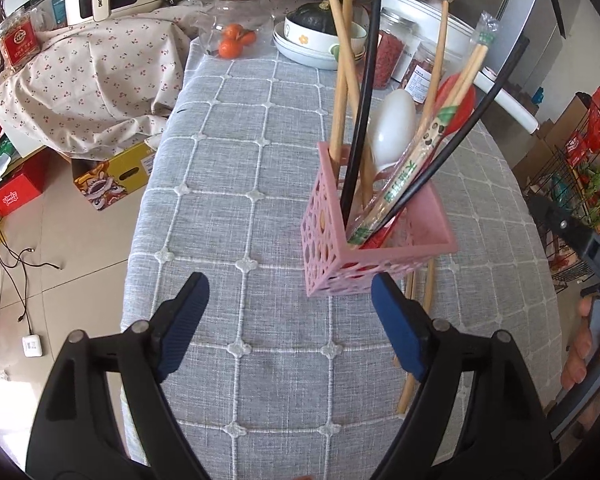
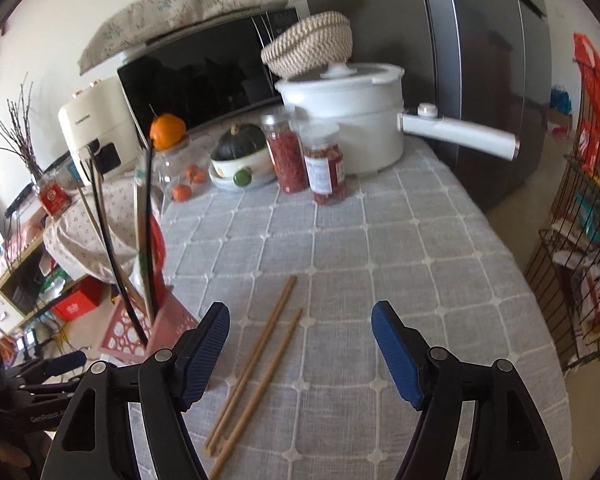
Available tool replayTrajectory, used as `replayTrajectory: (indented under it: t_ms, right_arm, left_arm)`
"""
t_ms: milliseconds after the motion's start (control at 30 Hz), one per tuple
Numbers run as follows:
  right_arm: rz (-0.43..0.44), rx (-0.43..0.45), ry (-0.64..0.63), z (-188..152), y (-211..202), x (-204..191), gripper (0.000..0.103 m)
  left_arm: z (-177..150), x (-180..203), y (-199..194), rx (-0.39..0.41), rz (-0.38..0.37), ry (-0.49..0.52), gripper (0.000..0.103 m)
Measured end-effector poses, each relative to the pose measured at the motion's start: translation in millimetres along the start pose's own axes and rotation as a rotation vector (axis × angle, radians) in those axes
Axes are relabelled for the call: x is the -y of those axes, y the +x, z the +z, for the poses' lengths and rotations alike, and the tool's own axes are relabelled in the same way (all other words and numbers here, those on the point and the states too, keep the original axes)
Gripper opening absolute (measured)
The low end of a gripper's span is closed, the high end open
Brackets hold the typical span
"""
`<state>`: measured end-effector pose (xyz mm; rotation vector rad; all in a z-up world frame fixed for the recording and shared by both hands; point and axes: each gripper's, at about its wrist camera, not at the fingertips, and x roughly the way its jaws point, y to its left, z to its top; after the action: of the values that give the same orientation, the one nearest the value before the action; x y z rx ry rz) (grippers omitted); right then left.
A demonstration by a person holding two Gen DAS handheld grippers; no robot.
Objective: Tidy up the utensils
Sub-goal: 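Move the right tool to a loose wooden chopstick and grasp it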
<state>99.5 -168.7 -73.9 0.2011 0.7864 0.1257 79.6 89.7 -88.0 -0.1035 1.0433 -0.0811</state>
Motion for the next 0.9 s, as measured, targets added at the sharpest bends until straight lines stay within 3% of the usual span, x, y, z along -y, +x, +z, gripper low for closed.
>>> replayTrajectory:
  t_ms: [167, 300, 700, 900]
  right_arm:
    - [-0.018, -0.216, 0.041, -9.9, 46.5, 8.9, 0.075]
    - [-0.062, -0.317, 0.050, -15.9, 75.1, 7.5, 0.075]
    - [-0.161, -0.427, -0.006, -23.8, 123.7, -18.8, 0.075]
    - [-0.206, -0.420, -0.070, -28.0, 125.6, -29.1, 0.073]
  left_arm:
    - [1.4, 0.9, 3.8, -0.004, 0.012, -0.008, 0.083]
    - [2.5, 0.8, 7.7, -0.014, 0.020, -0.013, 0.083]
    - [2.3, 0.7, 10.2, -0.025, 0.031, 0.001, 0.083]
    - [2.4, 3.4, 8.0, -0.024, 0.035, 0.013, 0.083]
